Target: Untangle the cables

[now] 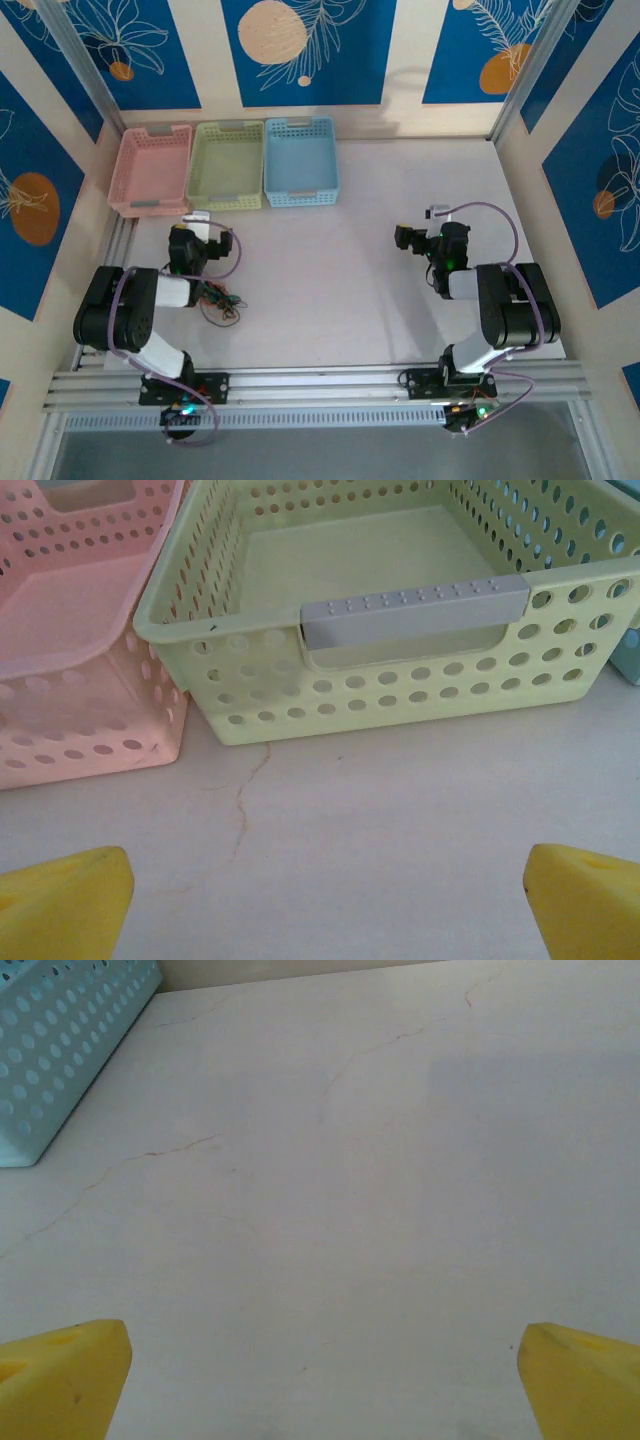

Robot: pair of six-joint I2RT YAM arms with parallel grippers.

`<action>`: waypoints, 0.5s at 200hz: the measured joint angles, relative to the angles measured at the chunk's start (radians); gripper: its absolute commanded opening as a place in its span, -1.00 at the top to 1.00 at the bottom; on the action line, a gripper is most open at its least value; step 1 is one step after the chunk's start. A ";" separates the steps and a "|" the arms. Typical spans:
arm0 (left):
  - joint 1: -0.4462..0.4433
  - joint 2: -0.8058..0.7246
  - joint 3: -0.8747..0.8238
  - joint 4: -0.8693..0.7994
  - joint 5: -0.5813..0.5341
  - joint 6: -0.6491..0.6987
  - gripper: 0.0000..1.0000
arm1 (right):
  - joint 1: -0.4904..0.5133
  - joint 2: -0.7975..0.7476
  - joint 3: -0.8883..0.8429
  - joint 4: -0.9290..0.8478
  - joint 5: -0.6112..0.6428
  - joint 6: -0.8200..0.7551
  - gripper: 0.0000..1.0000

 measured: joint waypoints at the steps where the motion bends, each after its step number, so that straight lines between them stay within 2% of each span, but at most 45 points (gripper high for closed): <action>1: 0.000 0.000 0.000 0.000 0.000 0.000 -1.00 | 0.000 0.000 0.000 0.000 -0.001 0.000 -0.99; 100: 0.000 0.000 0.000 0.000 0.000 0.000 -1.00 | -0.003 0.000 0.000 0.000 -0.017 0.000 -0.98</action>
